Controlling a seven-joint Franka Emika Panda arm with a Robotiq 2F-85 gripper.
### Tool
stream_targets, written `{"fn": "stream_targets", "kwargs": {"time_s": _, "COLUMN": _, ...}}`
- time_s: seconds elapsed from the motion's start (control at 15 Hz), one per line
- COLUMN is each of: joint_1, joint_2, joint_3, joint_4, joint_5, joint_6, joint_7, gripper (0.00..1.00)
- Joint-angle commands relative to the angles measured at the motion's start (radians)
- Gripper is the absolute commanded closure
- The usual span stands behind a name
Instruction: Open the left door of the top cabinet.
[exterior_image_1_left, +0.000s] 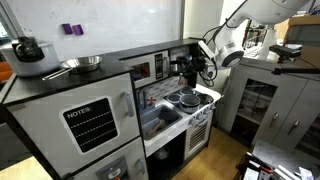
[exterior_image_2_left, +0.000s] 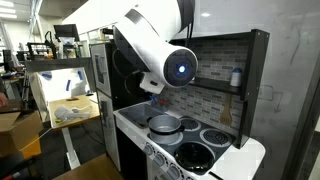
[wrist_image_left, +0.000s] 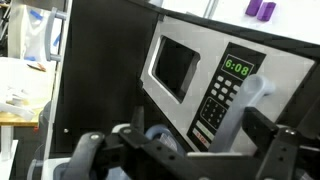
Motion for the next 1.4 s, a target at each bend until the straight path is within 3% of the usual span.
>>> {"fn": "stream_targets", "kwargs": {"time_s": 0.0, "joint_1": -0.004, "joint_2": 0.039, "joint_3": 0.005, "joint_4": 0.043, "joint_5": 0.023, "joint_6": -0.043, "joint_7": 0.022, "gripper": 0.00}}
{"fn": "stream_targets", "kwargs": {"time_s": 0.8, "joint_1": 0.001, "joint_2": 0.081, "joint_3": 0.023, "joint_4": 0.109, "joint_5": 0.017, "joint_6": -0.070, "joint_7": 0.028, "gripper": 0.00}}
{"fn": "stream_targets", "kwargs": {"time_s": 1.33, "joint_1": 0.003, "joint_2": 0.052, "joint_3": 0.024, "joint_4": 0.045, "joint_5": 0.031, "joint_6": -0.069, "joint_7": 0.025, "gripper": 0.00}}
